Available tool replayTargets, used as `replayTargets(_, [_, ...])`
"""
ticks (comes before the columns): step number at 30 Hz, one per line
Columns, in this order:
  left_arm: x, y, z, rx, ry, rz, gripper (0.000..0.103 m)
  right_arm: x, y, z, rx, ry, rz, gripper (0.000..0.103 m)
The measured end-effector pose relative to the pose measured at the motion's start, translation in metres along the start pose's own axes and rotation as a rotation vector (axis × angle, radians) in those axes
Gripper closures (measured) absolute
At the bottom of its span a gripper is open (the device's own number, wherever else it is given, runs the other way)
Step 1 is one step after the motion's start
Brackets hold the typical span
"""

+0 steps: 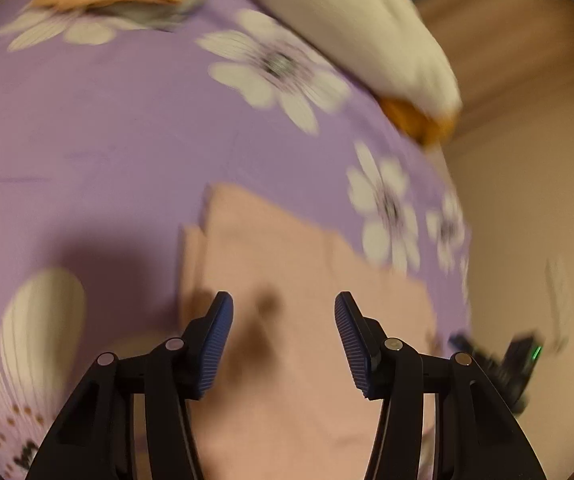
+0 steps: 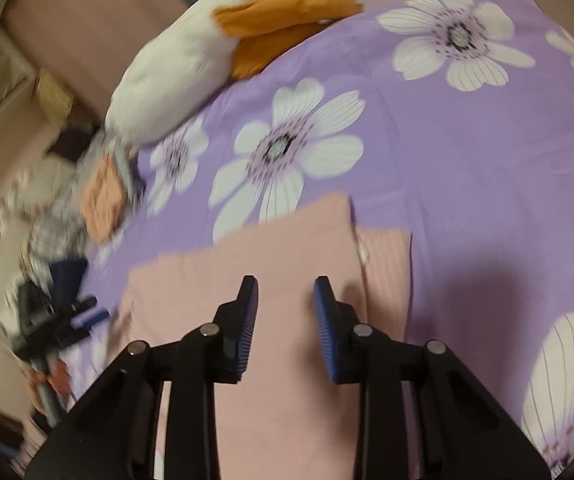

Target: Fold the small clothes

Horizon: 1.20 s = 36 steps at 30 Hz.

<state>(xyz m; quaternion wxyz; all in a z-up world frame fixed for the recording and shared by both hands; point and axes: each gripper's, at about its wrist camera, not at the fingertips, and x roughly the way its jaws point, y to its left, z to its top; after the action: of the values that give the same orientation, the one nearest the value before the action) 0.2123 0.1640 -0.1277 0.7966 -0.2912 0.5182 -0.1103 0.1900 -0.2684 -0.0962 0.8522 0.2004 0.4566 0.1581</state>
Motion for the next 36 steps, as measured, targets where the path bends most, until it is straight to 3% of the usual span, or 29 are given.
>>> replayTargets(2, [0.005, -0.013, -0.023, 0.099, 0.033, 0.031, 0.054, 0.001, 0.002, -0.014, -0.037, 0.026, -0.039, 0.08])
replayTargets(6, [0.015, -0.021, -0.059, 0.196, 0.104, 0.064, 0.055, 0.001, -0.009, -0.048, -0.081, 0.102, -0.147, 0.086])
replayTargets(13, [0.001, -0.008, -0.109, 0.206, 0.134, 0.05, 0.055, -0.021, -0.02, -0.087, -0.05, 0.135, -0.131, 0.089])
replayTargets(20, [-0.024, -0.016, -0.121, 0.197, 0.109, 0.038, 0.055, -0.05, -0.017, -0.066, -0.038, -0.013, -0.088, 0.063])
replayTargets(25, [-0.025, -0.014, -0.113, 0.15, 0.067, 0.032, 0.055, -0.028, -0.022, -0.053, -0.047, -0.005, -0.122, 0.062])
replayTargets(30, [-0.017, -0.01, -0.107, 0.12, 0.072, 0.029, 0.055, -0.007, -0.018, -0.054, -0.098, 0.04, -0.143, 0.077])
replayTargets(32, [-0.016, -0.01, -0.106, 0.117, 0.074, 0.026, 0.055, -0.006, -0.016, -0.055, -0.121, 0.039, -0.155, 0.091])
replayTargets(36, [-0.017, -0.008, -0.105, 0.117, 0.079, 0.029, 0.055, -0.017, -0.016, -0.058, -0.131, 0.01, -0.147, 0.099])
